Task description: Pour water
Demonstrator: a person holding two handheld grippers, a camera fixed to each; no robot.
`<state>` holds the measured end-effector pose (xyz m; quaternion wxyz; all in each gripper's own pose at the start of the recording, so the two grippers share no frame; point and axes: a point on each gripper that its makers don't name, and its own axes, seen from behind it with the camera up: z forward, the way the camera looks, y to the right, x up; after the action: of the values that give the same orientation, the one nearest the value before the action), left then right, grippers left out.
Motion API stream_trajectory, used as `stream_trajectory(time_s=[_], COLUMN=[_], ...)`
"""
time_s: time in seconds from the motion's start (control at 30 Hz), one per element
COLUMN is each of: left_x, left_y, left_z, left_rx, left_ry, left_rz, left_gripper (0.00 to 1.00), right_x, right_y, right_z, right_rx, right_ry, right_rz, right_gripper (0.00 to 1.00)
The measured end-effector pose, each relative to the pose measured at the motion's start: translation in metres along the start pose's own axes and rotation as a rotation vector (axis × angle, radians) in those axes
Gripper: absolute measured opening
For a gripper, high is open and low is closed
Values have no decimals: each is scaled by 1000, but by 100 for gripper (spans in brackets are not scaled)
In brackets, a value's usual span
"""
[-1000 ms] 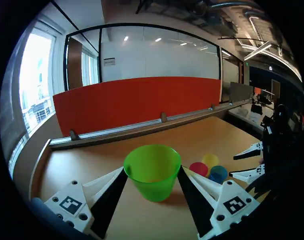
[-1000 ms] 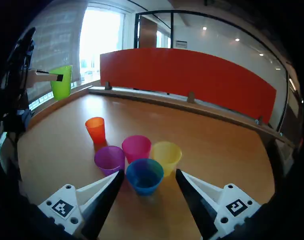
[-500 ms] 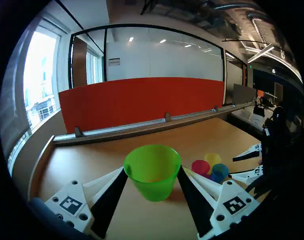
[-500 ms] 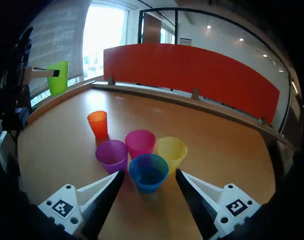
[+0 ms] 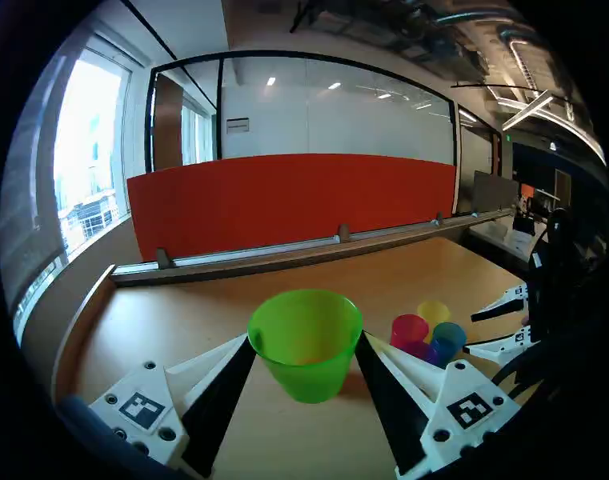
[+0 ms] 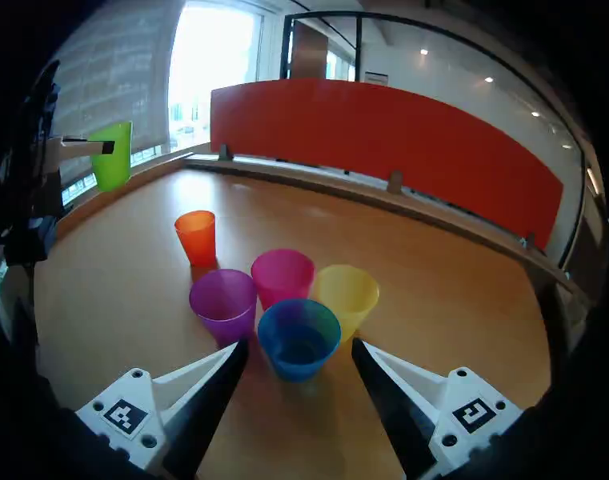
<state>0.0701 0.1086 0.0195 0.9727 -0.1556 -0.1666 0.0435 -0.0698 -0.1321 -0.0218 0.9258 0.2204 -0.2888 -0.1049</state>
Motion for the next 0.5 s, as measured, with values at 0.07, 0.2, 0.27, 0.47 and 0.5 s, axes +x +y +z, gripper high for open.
stream_trajectory(time_s=[0.07, 0.2, 0.27, 0.47, 0.5], left_x=[0, -2, -3, -6, -6], left_y=[-1, -3, -3, -5, -6], left_z=[-1, -4, -5, -12, -13], left_rx=[2, 8, 11, 20, 22], left_ry=[0, -1, -3, -9, -10], left_rz=[1, 4, 3, 2, 3], left_gripper=[86, 86, 86, 86, 86], right_x=[-3, -8, -11, -17, -18], right_y=[-1, -2, -2, -3, -3], right_z=[2, 7, 10, 22, 24], right_rx=[2, 4, 6, 9, 9], right_ry=[-7, -17, -23, -37, -39], right_rz=[-2, -5, -7, -15, -15], right_gripper=[100, 100, 100, 100, 100])
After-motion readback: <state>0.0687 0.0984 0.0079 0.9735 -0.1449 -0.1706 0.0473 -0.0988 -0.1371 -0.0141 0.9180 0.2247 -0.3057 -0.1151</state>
